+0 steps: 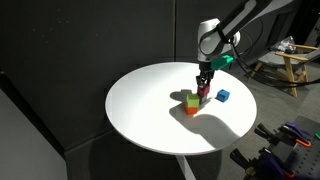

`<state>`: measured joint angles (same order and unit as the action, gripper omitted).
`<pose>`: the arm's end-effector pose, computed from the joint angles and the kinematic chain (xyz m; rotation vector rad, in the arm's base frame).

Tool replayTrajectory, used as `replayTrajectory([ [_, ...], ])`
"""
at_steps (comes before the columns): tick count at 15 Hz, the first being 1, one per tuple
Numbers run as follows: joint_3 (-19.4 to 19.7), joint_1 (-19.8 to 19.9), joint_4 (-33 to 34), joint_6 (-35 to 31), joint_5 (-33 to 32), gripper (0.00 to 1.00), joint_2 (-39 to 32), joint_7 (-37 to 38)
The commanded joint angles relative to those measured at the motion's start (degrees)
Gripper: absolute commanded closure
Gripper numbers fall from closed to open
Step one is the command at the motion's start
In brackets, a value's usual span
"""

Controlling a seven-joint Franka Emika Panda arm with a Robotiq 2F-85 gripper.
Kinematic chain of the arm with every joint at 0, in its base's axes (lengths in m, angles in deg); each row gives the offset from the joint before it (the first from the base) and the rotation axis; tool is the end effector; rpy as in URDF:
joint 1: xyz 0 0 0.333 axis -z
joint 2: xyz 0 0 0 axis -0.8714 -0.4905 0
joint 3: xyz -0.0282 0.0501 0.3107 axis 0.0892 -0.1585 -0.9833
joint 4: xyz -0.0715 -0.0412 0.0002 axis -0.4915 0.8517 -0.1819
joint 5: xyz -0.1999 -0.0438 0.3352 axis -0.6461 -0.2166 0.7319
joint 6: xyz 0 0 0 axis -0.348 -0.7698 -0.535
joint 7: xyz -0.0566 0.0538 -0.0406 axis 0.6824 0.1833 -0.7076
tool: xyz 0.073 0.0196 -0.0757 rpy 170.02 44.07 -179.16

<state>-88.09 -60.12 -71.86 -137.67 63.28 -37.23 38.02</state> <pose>0.5991 -0.0196 0.2180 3.0825 0.0607 -0.1665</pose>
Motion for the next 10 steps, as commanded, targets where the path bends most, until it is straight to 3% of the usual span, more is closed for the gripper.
replayTrajectory([
  [1,-0.16,0.43,1.52,1.73,0.99,0.21,-0.43,0.06],
  [3,-0.19,0.45,1.46,1.72,1.05,0.20,-0.44,0.04],
  [6,-0.18,0.43,1.31,1.76,1.03,0.01,-0.35,0.08],
  [10,-0.14,0.21,0.23,2.36,1.13,0.00,1.17,0.84],
])
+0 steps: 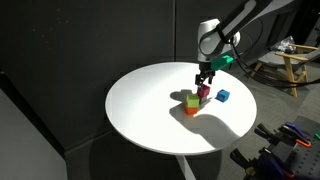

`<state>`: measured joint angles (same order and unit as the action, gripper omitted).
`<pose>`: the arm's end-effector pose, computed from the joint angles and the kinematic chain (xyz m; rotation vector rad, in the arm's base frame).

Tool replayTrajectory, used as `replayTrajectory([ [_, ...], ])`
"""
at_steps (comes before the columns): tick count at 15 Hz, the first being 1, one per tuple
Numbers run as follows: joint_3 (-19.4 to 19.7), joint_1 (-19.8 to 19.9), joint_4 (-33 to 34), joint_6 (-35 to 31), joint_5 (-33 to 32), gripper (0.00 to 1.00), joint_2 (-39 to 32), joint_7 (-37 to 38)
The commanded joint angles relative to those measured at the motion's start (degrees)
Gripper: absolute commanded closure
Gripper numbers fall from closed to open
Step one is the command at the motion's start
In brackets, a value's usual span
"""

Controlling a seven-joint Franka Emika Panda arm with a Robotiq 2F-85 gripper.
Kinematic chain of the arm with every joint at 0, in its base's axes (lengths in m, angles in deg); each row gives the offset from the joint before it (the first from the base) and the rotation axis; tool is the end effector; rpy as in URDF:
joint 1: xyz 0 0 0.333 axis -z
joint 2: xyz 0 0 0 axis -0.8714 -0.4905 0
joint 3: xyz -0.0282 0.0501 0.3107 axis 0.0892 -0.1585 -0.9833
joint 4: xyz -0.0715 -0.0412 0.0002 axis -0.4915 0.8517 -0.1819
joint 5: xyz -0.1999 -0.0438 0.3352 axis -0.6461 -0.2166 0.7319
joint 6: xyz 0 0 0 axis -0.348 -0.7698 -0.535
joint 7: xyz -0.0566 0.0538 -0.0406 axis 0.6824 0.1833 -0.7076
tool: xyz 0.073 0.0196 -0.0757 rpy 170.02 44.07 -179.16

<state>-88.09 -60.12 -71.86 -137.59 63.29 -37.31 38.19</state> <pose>0.5988 -0.0196 0.2171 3.0823 0.0559 -0.1707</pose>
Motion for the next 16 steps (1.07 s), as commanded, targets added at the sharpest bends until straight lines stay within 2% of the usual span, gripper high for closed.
replayTrajectory([
  [1,-0.18,0.19,-0.03,2.33,1.13,0.00,1.64,0.74],
  [9,-0.17,0.05,-2.28,3.59,2.28,0.00,6.55,2.89],
  [16,1.98,0.02,-5.56,2.62,3.52,0.00,11.40,13.24],
])
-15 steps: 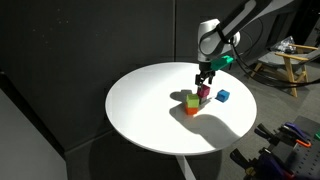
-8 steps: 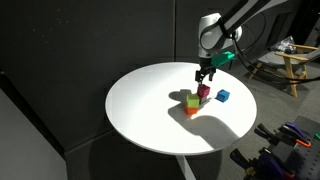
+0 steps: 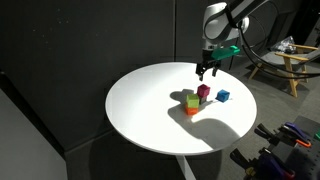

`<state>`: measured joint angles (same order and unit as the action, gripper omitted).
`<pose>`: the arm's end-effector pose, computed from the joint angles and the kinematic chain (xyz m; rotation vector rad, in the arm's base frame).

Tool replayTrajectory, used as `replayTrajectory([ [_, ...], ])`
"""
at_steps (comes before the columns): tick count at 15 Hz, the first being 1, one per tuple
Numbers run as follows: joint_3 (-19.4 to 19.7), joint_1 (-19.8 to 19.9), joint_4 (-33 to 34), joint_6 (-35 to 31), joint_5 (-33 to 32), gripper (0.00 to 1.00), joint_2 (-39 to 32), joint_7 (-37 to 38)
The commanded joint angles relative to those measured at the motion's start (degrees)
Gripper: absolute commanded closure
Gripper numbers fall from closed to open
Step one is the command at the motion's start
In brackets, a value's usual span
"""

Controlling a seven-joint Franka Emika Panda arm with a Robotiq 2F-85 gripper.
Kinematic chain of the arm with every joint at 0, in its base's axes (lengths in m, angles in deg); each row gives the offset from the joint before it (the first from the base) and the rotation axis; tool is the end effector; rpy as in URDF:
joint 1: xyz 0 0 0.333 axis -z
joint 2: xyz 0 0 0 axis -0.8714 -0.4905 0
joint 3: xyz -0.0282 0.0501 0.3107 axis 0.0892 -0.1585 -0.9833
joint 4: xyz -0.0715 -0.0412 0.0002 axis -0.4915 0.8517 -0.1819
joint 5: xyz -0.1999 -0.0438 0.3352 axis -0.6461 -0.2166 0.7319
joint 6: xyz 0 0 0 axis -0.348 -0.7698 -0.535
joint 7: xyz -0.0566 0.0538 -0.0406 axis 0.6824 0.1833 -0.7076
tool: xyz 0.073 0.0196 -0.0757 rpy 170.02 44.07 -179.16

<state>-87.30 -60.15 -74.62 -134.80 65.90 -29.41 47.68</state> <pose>0.5882 -0.0264 0.2762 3.0955 -0.2758 -0.1034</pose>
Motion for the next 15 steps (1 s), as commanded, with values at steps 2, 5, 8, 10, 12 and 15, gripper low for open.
replayTrajectory([
  [2,2.16,0.33,-3.65,-0.15,0.69,0.00,4.55,6.12],
  [5,3.54,0.77,-4.72,-0.35,0.44,0.00,5.47,8.05],
  [8,4.41,1.40,-5.25,-0.70,0.20,0.00,5.47,7.82],
  [10,4.55,1.96,-4.94,-0.95,0.08,0.00,4.46,6.17],
  [12,4.50,2.38,-4.62,-1.10,0.07,0.00,3.47,4.78],
  [15,4.22,2.97,-3.40,-0.47,-0.06,0.00,1.17,1.08],
])
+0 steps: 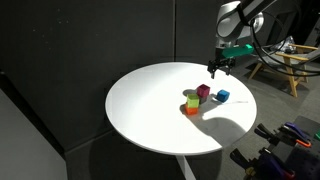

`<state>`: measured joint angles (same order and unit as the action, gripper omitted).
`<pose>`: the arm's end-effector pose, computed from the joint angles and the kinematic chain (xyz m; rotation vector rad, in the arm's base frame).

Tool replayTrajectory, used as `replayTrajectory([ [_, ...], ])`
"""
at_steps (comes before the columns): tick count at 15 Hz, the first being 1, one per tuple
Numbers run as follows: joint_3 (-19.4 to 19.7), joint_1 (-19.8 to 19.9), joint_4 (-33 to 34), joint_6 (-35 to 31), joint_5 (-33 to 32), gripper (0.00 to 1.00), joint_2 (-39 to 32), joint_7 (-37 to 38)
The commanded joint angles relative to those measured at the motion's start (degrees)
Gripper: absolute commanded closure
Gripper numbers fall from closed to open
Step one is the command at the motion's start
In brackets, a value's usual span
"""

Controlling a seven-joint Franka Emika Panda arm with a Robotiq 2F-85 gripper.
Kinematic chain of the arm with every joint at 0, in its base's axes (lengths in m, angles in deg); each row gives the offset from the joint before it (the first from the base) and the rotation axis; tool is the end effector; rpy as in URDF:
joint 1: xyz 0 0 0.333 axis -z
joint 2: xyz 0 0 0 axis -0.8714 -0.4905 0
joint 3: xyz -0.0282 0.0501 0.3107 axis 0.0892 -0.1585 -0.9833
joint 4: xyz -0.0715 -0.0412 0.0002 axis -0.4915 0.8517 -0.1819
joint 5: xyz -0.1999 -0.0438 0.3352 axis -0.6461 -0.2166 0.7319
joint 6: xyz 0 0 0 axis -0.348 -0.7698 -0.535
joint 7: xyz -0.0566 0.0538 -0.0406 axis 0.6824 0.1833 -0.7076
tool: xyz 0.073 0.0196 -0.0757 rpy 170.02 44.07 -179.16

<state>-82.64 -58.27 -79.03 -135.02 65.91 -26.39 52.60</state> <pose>0.5596 -0.0895 0.2768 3.0323 -0.5771 -0.1314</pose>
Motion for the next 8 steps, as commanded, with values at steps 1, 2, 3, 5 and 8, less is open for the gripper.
replayTrajectory([
  [1,-0.40,1.22,1.37,-0.20,-0.23,0.00,-2.63,-4.85],
  [2,-0.39,1.36,1.64,-0.04,-0.21,0.00,-3.30,-5.78],
  [3,-0.36,1.47,1.89,0.06,-0.29,0.00,-3.86,-6.49],
  [5,-0.27,1.72,2.27,0.09,-0.46,0.00,-4.76,-7.69],
  [8,-0.23,1.89,2.59,-0.20,-0.71,0.00,-5.26,-8.74],
])
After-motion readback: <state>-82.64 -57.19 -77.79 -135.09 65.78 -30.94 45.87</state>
